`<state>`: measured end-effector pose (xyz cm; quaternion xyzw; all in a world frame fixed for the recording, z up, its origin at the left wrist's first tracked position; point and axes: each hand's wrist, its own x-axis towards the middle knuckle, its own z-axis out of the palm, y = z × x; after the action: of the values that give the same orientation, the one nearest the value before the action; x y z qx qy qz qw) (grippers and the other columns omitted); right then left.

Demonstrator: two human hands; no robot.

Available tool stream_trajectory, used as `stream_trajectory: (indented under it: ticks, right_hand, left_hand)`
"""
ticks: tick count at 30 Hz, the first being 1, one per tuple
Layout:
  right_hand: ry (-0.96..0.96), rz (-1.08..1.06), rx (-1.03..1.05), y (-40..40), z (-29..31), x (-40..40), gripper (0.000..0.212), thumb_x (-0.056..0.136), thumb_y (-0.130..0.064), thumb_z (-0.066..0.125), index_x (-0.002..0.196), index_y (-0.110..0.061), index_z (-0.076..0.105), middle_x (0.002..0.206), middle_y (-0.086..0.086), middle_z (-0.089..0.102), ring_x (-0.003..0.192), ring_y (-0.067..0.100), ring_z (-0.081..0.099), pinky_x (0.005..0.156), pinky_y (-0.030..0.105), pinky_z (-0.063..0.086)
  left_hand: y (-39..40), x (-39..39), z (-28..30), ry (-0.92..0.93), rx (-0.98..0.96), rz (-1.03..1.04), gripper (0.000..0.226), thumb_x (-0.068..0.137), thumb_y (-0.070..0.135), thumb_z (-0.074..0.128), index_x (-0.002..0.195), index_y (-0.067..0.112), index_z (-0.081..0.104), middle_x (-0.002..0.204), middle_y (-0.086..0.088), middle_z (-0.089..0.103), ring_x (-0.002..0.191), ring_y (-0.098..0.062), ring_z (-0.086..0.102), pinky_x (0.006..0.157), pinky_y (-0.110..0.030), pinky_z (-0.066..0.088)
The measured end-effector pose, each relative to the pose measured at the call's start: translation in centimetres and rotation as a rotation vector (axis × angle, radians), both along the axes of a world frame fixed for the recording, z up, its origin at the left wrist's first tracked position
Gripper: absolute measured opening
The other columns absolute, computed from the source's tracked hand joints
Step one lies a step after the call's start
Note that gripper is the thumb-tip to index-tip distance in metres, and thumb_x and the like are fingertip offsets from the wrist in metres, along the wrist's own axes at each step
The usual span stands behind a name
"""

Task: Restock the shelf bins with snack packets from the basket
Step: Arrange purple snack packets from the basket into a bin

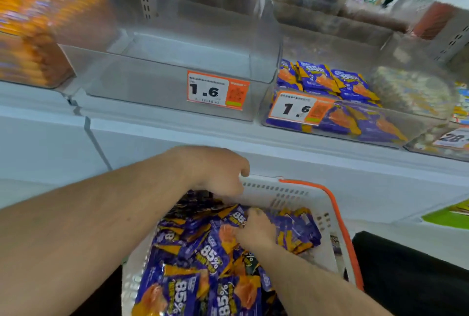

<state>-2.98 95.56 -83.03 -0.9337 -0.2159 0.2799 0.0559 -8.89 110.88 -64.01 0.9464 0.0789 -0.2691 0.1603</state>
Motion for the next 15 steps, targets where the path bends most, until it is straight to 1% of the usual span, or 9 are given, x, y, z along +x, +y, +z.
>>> stream_trajectory:
  ticks: [2,4,5,7,9,10,12,13,15]
  right_hand:
    - [0.059,-0.303,-0.035,0.8,-1.1,-0.5,0.102,0.071,-0.074,0.066,0.147,-0.016,0.032,0.147,0.009,0.041,0.131,0.031,0.046,0.099,0.041,0.045]
    - [0.119,-0.521,-0.074,1.7,-1.9,-0.5,0.123,0.058,-0.082,0.069,0.151,-0.015,0.024,0.15,0.013,0.038,0.133,0.035,0.045,0.103,0.045,0.042]
    - [0.14,-0.571,-0.083,2.0,-2.3,-0.4,0.129,0.055,-0.082,0.07,0.153,-0.015,0.02,0.151,0.016,0.036,0.135,0.036,0.041,0.106,0.048,0.04]
    - [0.16,-0.587,-0.107,2.4,-3.0,-0.2,0.135,0.053,-0.08,0.075,0.153,-0.012,0.016,0.153,0.02,0.03,0.139,0.038,0.034,0.109,0.051,0.035]
    - [0.2,-0.595,-0.11,2.7,-4.0,0.2,0.137,0.051,-0.075,0.08,0.153,-0.012,0.015,0.152,0.02,0.031,0.138,0.038,0.035,0.109,0.05,0.038]
    - [0.247,-0.644,-0.075,2.7,-4.7,0.4,0.136,0.049,-0.07,0.083,0.153,-0.013,0.017,0.148,0.02,0.038,0.133,0.037,0.042,0.104,0.049,0.044]
    - [0.316,-0.744,0.029,2.5,-5.2,0.4,0.129,0.041,-0.057,0.086,0.148,-0.013,0.028,0.13,0.017,0.055,0.114,0.035,0.056,0.089,0.045,0.055]
    - [0.321,-0.777,0.066,2.4,-5.5,0.5,0.118,0.042,-0.051,0.085,0.142,-0.011,0.037,0.122,0.016,0.058,0.106,0.033,0.059,0.083,0.042,0.056]
    - [0.331,-0.82,0.143,2.2,-5.2,0.7,0.078,0.062,-0.038,0.083,0.126,-0.008,0.05,0.112,0.014,0.06,0.097,0.029,0.058,0.071,0.034,0.052]
  left_hand:
    - [0.6,0.0,-0.6,0.022,0.026,-0.011,0.051,0.09,0.039,0.052,0.138,0.025,0.046,0.141,-0.004,0.049,0.124,-0.024,0.05,0.101,-0.04,0.044]
    - [1.1,-0.1,-1.1,0.077,0.06,-0.021,0.041,0.088,0.044,0.051,0.12,0.018,0.054,0.124,-0.006,0.057,0.109,-0.025,0.056,0.093,-0.039,0.047]
    - [1.1,-0.2,-1.1,0.1,0.061,-0.017,0.042,0.09,0.044,0.051,0.121,0.015,0.055,0.124,-0.006,0.059,0.11,-0.026,0.057,0.094,-0.04,0.048]
    - [0.8,-0.1,-0.9,0.116,0.054,-0.014,0.045,0.095,0.038,0.049,0.132,0.013,0.053,0.131,-0.007,0.057,0.118,-0.027,0.056,0.1,-0.042,0.047]
    - [0.4,-0.1,-0.8,0.113,0.039,-0.021,0.044,0.097,0.034,0.047,0.135,0.011,0.052,0.134,-0.008,0.056,0.12,-0.027,0.055,0.101,-0.041,0.046]
    - [0.3,-0.1,-0.9,0.113,0.028,-0.024,0.044,0.098,0.033,0.047,0.135,0.01,0.052,0.134,-0.009,0.056,0.12,-0.028,0.055,0.101,-0.039,0.046]
    - [0.1,0.1,-1.1,0.111,0.017,-0.031,0.045,0.098,0.034,0.047,0.134,0.008,0.052,0.134,-0.011,0.056,0.117,-0.027,0.056,0.098,-0.039,0.045]
    - [-0.1,0.2,-1.2,0.105,0.012,-0.032,0.044,0.098,0.034,0.047,0.133,0.008,0.053,0.134,-0.012,0.057,0.111,-0.025,0.056,0.096,-0.038,0.046]
    - [-0.3,0.5,-1.3,0.085,0.005,-0.032,0.043,0.097,0.033,0.047,0.132,0.008,0.054,0.133,-0.012,0.057,0.103,-0.022,0.054,0.09,-0.037,0.045]
